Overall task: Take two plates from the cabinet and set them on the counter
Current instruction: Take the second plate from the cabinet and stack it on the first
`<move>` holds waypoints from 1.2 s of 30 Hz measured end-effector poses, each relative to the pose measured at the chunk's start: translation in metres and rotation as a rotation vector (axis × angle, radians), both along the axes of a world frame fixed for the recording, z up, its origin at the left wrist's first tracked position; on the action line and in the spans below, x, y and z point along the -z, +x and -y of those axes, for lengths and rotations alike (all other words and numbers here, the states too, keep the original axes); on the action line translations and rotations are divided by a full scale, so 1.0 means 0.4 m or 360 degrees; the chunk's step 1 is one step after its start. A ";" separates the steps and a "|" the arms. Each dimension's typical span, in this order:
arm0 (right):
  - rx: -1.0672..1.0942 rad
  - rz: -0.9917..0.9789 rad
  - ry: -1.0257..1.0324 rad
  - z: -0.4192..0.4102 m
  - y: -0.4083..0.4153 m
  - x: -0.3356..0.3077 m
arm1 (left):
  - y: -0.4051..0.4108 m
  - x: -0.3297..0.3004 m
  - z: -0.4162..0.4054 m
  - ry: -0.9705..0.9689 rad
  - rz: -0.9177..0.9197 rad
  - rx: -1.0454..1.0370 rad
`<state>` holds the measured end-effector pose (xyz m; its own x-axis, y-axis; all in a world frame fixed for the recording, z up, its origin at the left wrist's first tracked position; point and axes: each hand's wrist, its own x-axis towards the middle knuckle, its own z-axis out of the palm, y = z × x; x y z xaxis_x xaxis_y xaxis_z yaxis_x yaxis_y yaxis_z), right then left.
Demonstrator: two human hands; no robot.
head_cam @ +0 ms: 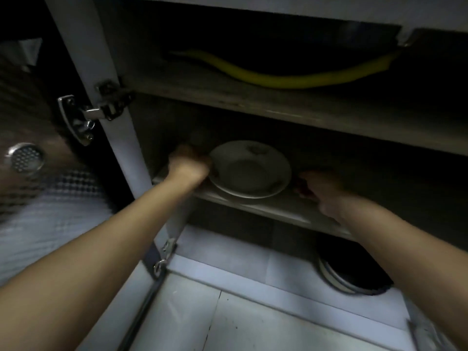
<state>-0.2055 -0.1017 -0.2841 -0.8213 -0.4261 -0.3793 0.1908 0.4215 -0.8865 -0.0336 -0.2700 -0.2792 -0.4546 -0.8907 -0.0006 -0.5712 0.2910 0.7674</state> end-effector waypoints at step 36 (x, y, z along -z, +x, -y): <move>-0.0168 0.0163 0.0089 -0.072 0.115 -0.155 | 0.150 -0.136 -0.084 0.1002 -0.0429 -0.0524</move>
<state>-0.1596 -0.0729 -0.2221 -0.7289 -0.4841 -0.4842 0.2309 0.4919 -0.8395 0.0264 -0.2363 -0.2246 -0.2217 -0.8486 -0.4803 -0.3217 -0.4014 0.8576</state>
